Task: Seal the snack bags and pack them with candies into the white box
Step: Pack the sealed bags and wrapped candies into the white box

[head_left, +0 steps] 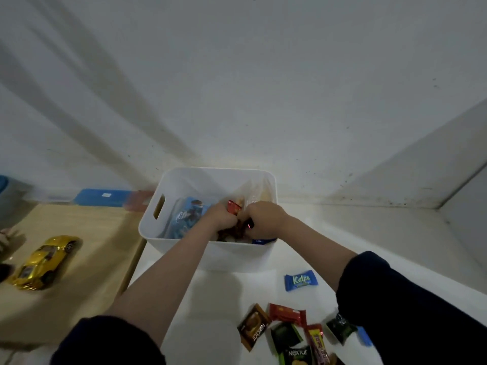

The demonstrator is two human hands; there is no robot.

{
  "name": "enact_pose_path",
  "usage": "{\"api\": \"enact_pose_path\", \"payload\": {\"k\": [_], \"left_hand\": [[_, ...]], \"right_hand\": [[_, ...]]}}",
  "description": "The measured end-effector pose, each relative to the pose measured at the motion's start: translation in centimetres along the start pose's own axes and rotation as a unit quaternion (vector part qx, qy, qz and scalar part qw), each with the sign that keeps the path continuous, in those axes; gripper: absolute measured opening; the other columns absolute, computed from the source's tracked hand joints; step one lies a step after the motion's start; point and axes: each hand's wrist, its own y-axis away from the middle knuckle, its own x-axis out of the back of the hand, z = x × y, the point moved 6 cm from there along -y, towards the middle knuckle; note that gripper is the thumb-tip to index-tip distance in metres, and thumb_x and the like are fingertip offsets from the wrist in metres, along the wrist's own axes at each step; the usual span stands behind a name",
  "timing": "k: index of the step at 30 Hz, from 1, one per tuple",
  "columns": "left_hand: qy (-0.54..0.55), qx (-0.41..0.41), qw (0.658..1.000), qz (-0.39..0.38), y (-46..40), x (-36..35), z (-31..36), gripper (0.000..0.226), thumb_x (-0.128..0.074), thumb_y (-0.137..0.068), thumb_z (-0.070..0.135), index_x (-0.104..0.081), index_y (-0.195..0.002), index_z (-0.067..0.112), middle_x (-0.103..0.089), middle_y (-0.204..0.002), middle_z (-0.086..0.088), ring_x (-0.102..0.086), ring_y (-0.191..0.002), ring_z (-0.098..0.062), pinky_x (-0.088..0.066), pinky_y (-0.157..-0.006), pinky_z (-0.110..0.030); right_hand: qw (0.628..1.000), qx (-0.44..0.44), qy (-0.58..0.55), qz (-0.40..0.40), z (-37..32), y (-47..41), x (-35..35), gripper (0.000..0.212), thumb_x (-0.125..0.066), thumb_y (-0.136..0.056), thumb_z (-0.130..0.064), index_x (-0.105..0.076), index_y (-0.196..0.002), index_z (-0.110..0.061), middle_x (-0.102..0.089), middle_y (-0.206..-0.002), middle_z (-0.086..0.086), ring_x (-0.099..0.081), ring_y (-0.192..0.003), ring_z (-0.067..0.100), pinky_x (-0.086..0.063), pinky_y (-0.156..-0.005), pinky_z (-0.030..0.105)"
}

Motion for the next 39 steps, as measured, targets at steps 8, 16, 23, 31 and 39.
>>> {"api": "enact_pose_path", "payload": {"k": [8, 16, 23, 31, 39], "left_hand": [[-0.017, -0.011, 0.997, -0.069, 1.7, -0.5, -0.7, 0.008, -0.060, -0.062, 0.011, -0.052, -0.061, 0.009, -0.053, -0.064, -0.009, -0.052, -0.061, -0.022, -0.038, -0.053, -0.023], [0.043, -0.290, 0.894, 0.340, 13.5, -2.8, 0.3, 0.027, -0.060, -0.079, 0.011, -0.061, -0.106, 0.008, -0.058, -0.107, -0.009, -0.052, -0.102, -0.020, -0.042, -0.087, -0.025], [0.001, -0.185, 0.945, 0.268, 18.3, -16.3, -4.6, 0.071, -0.059, -0.070, 0.056, -0.052, -0.123, 0.009, -0.051, -0.127, -0.013, -0.049, -0.120, -0.030, -0.045, -0.097, -0.047], [-0.122, 0.017, 0.991, 0.045, 19.9, -26.5, -8.3, 0.158, -0.053, -0.024, 0.095, 0.015, -0.148, 0.022, 0.020, -0.156, -0.012, 0.020, -0.143, -0.032, -0.002, -0.111, -0.062], [-0.146, 0.057, 0.987, 0.035, 17.6, -29.0, -7.9, 0.163, -0.051, -0.019, 0.097, 0.036, -0.138, 0.026, 0.030, -0.151, -0.020, 0.030, -0.139, -0.036, 0.005, -0.106, -0.070]], "right_hand": [[0.995, -0.027, -0.091, 0.034, 1.3, 3.6, 1.5, 0.039, -0.049, -0.073, -0.004, -0.073, -0.096, -0.023, -0.068, -0.090, 0.000, -0.051, -0.072, 0.016, -0.040, -0.065, 0.024], [0.941, -0.060, -0.210, 0.257, 4.3, 13.8, 0.3, 0.030, -0.052, -0.083, -0.007, -0.069, -0.103, -0.022, -0.067, -0.104, -0.002, -0.064, -0.085, 0.014, -0.053, -0.076, 0.034], [0.942, -0.186, -0.176, 0.217, 9.0, 26.8, -13.0, 0.052, -0.055, -0.080, -0.038, -0.055, -0.128, -0.018, -0.050, -0.133, 0.013, -0.047, -0.124, 0.032, -0.042, -0.099, 0.044], [0.901, -0.423, -0.084, 0.047, 14.2, 39.3, -23.7, 0.132, -0.023, -0.039, -0.102, 0.012, -0.148, -0.035, 0.021, -0.157, 0.007, 0.006, -0.145, 0.040, -0.013, -0.104, 0.072], [0.901, -0.419, -0.098, 0.048, 18.3, 36.3, -23.5, 0.135, -0.035, -0.038, -0.100, 0.034, -0.137, -0.040, 0.038, -0.149, 0.005, 0.019, -0.141, 0.043, -0.008, -0.104, 0.073]]}}
